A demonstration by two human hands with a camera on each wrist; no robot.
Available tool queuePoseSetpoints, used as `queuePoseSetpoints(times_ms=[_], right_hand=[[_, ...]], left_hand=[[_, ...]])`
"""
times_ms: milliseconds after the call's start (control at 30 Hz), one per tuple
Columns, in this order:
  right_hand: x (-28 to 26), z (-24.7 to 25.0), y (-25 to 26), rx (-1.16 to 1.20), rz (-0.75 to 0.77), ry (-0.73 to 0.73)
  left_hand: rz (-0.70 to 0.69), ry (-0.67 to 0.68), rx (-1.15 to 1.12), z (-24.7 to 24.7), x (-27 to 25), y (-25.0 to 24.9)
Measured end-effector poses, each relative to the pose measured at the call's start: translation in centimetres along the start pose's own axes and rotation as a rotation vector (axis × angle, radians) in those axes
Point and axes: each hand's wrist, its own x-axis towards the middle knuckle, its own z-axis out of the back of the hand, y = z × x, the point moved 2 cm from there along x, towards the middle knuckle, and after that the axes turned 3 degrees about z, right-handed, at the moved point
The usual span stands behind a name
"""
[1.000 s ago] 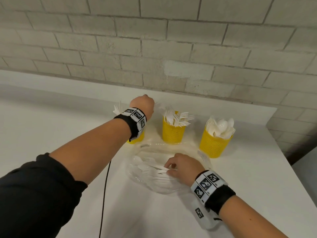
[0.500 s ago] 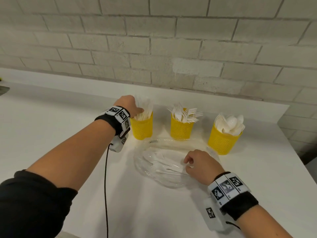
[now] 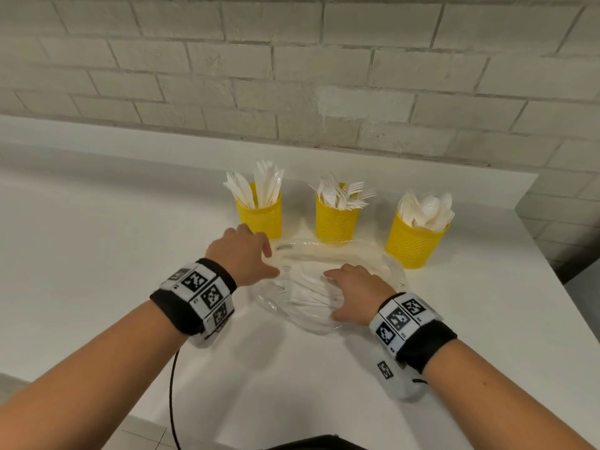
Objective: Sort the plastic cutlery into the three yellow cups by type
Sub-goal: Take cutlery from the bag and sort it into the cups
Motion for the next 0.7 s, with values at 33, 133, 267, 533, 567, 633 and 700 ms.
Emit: queuePoseSetpoints(times_ms=[33,133,267,533,567,633,700], right_hand=[[0.0,0.0,-0.1,-0.026,-0.025,0.008],[-0.2,0.3,-0.8,-0.077,-0.106,0.039],[-0.7,0.5,-2.0,-0.089,-0.16,0.023],[0.5,1.5,-1.2,-0.014,-0.178,0.107],[0.7,1.5,-1.0,-0.004,-0.163,0.13],[0.8,1.4,-0.6,0.005,-0.135,0.151],[0.7,1.5,-0.4,0.028,-0.072,-0.004]], left_hand=[[0.014,0.056,0.019,-0.9,-0.1,0.3],[0.037,0.202,-0.009,-2.4,-0.3,1.2],[0.01,0.282,-0.187,-3.1,-0.4,1.3],[-0.078,0.183,-0.384,-3.5,-0.6,0.1],[-0.085,0.165,-0.394,-3.5,-0.6,0.1],[-0.091,0.138,-0.416,-3.5,-0.5,0.1],[-0.085,0.118,-0.452,-3.5,-0.6,0.2]])
